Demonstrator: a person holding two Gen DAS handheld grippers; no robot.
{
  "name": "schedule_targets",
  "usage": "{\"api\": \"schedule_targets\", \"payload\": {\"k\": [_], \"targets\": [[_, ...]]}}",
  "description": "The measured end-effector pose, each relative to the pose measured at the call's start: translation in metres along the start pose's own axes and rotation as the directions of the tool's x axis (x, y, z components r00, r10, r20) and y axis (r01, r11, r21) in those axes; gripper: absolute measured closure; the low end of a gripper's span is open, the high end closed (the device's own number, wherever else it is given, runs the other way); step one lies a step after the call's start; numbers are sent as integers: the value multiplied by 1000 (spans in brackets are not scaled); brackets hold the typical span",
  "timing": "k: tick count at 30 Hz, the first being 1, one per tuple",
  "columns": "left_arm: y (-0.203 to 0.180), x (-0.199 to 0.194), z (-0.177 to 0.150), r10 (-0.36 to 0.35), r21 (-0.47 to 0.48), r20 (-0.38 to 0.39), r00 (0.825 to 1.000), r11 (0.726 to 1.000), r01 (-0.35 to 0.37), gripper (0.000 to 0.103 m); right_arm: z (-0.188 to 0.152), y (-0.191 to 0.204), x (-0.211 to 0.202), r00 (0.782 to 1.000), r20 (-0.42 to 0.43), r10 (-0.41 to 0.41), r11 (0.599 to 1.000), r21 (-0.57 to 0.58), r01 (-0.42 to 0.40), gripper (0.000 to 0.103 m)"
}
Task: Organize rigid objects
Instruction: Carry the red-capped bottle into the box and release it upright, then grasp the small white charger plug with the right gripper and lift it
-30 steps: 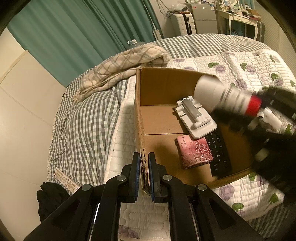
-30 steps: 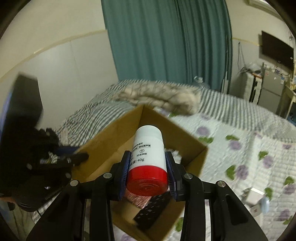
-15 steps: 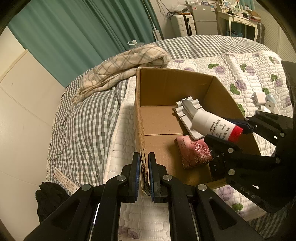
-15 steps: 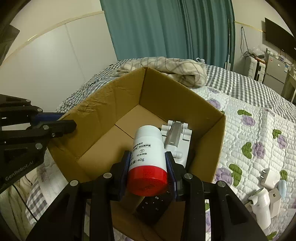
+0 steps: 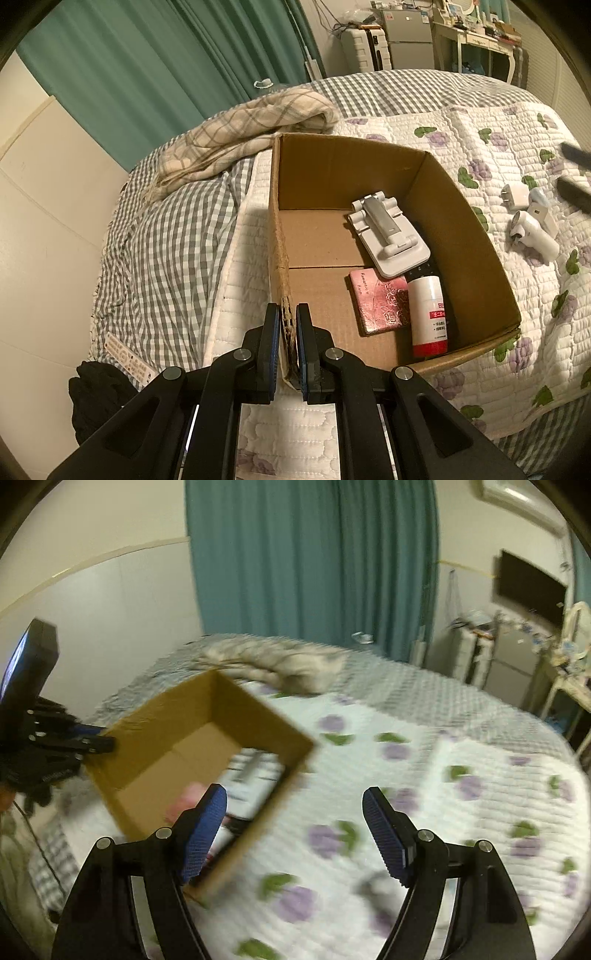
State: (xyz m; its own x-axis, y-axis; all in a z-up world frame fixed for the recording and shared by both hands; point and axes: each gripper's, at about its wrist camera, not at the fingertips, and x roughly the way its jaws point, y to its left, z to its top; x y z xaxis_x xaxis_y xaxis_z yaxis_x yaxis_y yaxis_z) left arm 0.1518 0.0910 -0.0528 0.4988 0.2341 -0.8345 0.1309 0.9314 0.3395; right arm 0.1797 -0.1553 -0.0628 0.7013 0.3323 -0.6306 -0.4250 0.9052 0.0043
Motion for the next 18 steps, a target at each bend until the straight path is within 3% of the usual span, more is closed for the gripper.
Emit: {"api": "schedule_targets", "payload": {"k": [4,8,18], "targets": [[0,0,0,0,-3,0,1000,1000,0,95,-13,-42,-24,993,-18,-116,993,-26,116,27],[-1,0,0,2,0,0,1000,1000,-2,95,-29,-69,-36,982,-63,-179,983,-56,176,27],[1,-1,0,13,-5,-3,1000,1000,-13,95,-80,-85,-5,967,-202,-156,987,-75,144,27]]}}
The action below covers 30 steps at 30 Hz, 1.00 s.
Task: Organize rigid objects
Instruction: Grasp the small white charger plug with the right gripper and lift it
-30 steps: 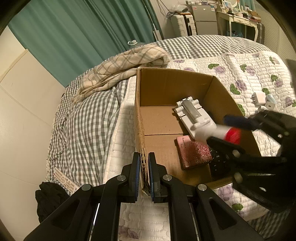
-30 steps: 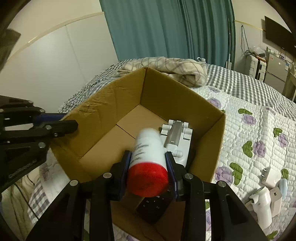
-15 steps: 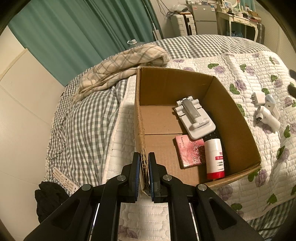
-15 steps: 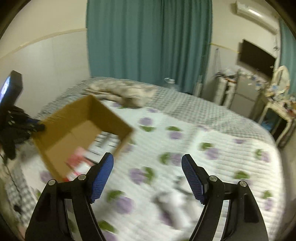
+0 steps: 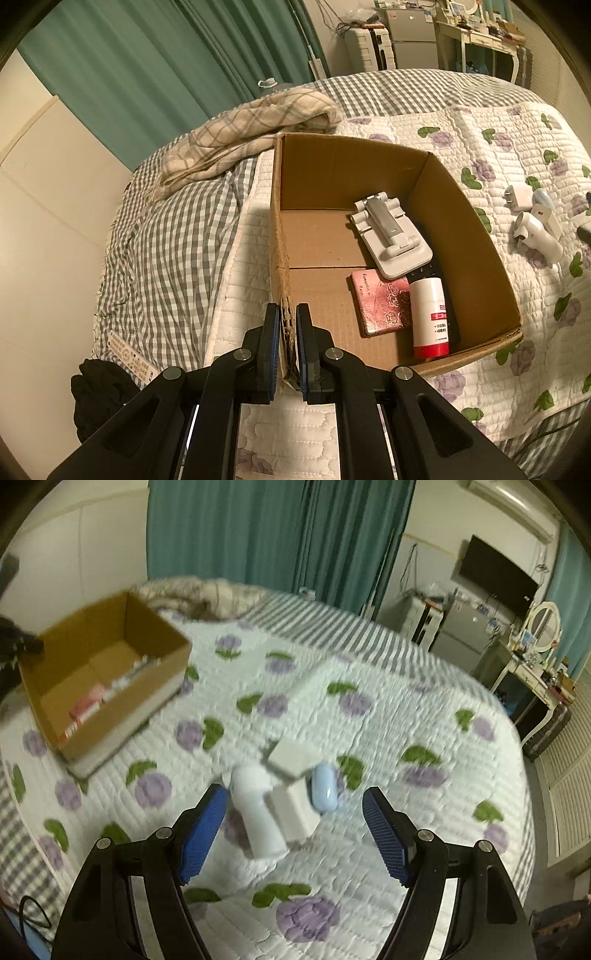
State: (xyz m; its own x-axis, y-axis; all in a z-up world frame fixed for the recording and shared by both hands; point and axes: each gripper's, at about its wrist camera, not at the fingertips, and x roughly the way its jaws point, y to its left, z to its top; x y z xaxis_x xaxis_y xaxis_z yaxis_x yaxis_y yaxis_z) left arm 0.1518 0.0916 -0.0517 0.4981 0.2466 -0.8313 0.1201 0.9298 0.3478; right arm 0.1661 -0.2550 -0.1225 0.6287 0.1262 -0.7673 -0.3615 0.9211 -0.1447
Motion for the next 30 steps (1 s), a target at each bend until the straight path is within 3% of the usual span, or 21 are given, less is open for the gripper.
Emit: {"api": "schedule_targets", "payload": {"k": [8,13,17,30], "targets": [[0,0,-1,-3,-7,2,1000,1000,4,95,-9,-2,39,994,-103,40,999,15,-39,59],[0,0,-2,-11,-19,7,1000,1000,12,95,-8,3,53,990,-136,45,999,-15,-47,66],[0,0,-2,-9,-16,6,1000,1000,9,95,-4,6,65,988,-156,-5,999,-49,-3,74],[-2,-1,-3,-3,-9,5,1000,1000,3,95,11,20,92,979,-180,-96,984,-163,67,75]]}}
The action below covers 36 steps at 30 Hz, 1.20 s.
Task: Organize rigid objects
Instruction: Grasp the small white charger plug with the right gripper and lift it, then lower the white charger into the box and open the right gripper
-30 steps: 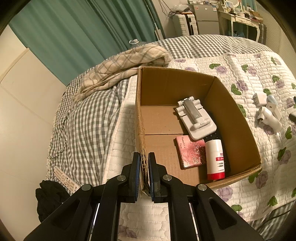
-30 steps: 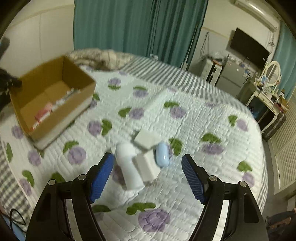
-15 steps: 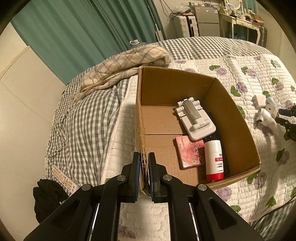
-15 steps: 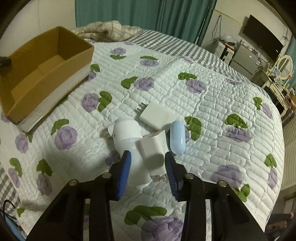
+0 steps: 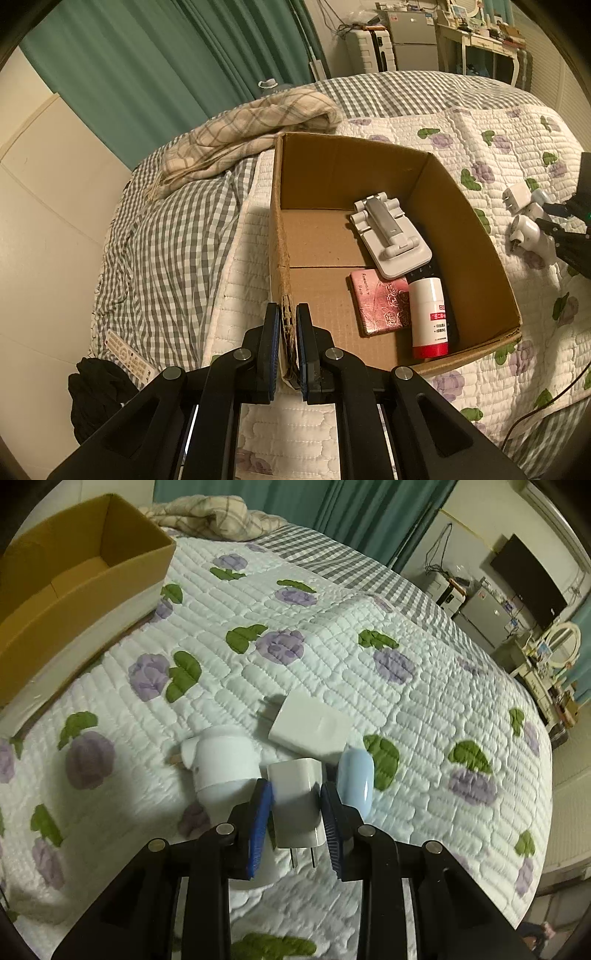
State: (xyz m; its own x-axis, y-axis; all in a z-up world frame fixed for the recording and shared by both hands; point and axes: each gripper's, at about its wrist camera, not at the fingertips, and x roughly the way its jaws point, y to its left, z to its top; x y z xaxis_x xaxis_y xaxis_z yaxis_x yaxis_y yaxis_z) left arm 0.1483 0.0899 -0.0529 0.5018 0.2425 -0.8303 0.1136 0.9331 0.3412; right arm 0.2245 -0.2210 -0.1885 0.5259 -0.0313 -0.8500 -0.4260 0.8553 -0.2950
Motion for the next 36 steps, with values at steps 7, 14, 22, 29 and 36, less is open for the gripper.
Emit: {"api": "schedule_targets", "payload": {"k": [7,14,22,29,36], "targets": [[0,0,0,6,6,-1,1000,1000,-6,95,7,11,9,998,-19,-57,996,-69,55,74],[1,1,0,3,9,2,1000,1000,-3,95,0,-3,-21,999,50,21,1000,10,-21,76],[2,1,0,-5,7,5,1000,1000,5,95,23,-11,-86,981,189,41,998,34,-49,76],[2,1,0,-9,6,6,1000,1000,9,95,70,10,-158,930,355,94,995,-20,-93,76],[2,1,0,-9,5,5,1000,1000,9,95,117,78,-175,876,429,219,975,-125,-182,76]]}}
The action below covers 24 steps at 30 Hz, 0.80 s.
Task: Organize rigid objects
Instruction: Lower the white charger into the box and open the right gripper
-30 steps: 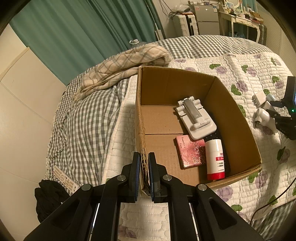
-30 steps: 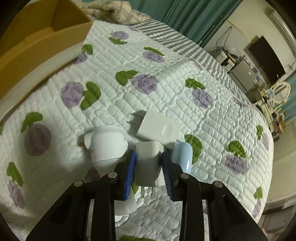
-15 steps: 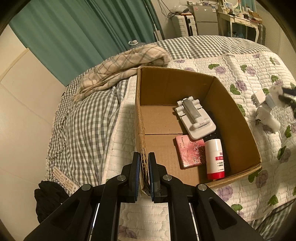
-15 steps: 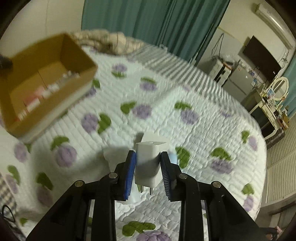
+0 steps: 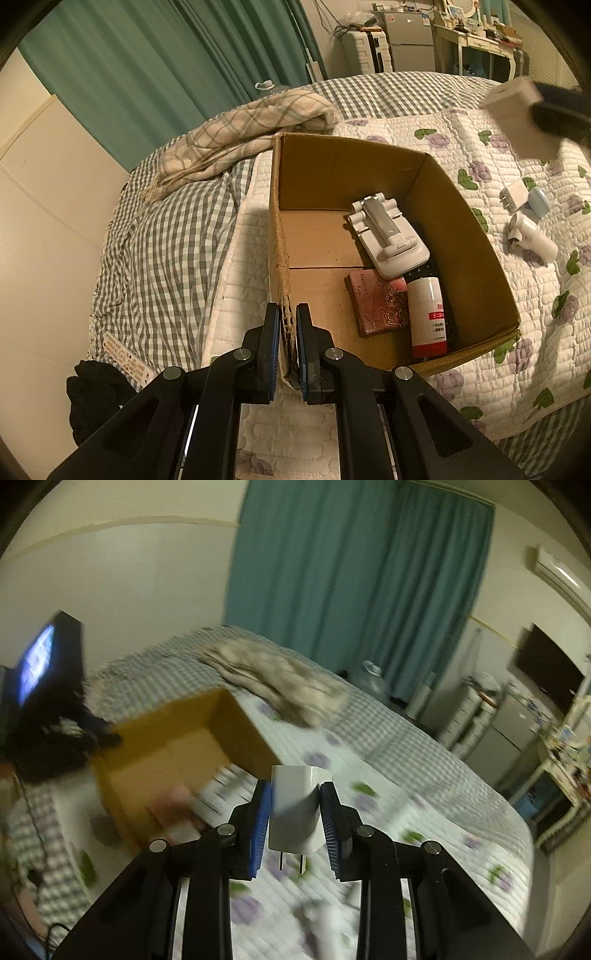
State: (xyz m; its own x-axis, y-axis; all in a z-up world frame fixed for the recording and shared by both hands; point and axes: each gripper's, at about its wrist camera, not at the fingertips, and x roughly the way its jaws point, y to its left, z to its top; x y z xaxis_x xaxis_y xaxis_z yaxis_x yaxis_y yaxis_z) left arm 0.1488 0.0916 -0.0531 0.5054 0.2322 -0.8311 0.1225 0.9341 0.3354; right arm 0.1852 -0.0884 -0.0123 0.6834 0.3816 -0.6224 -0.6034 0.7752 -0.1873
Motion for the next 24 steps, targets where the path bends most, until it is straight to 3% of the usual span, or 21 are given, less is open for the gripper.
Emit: {"api": "schedule_targets", "payload": {"k": [7,12,16,22,24], "targets": [[0,1,1,-19,-10,2,1000,1000,19,95,8,61,68,995,-63,80,996,-38,-83,77],[2,1,2,-34,-16,9,999,999,35,95,-2,78,106,985,-128,117,993,-18,-120,77],[4,0,1,-46,-9,16,999,999,46,95,-8,78,118,978,-147,145,989,22,-143,77],[6,2,1,-59,-4,19,998,998,59,94,-14,72,116,960,-129,249,967,92,-239,77],[6,1,0,-48,2,18,999,999,48,94,-14,70,109,955,-118,273,960,101,-262,62]]}}
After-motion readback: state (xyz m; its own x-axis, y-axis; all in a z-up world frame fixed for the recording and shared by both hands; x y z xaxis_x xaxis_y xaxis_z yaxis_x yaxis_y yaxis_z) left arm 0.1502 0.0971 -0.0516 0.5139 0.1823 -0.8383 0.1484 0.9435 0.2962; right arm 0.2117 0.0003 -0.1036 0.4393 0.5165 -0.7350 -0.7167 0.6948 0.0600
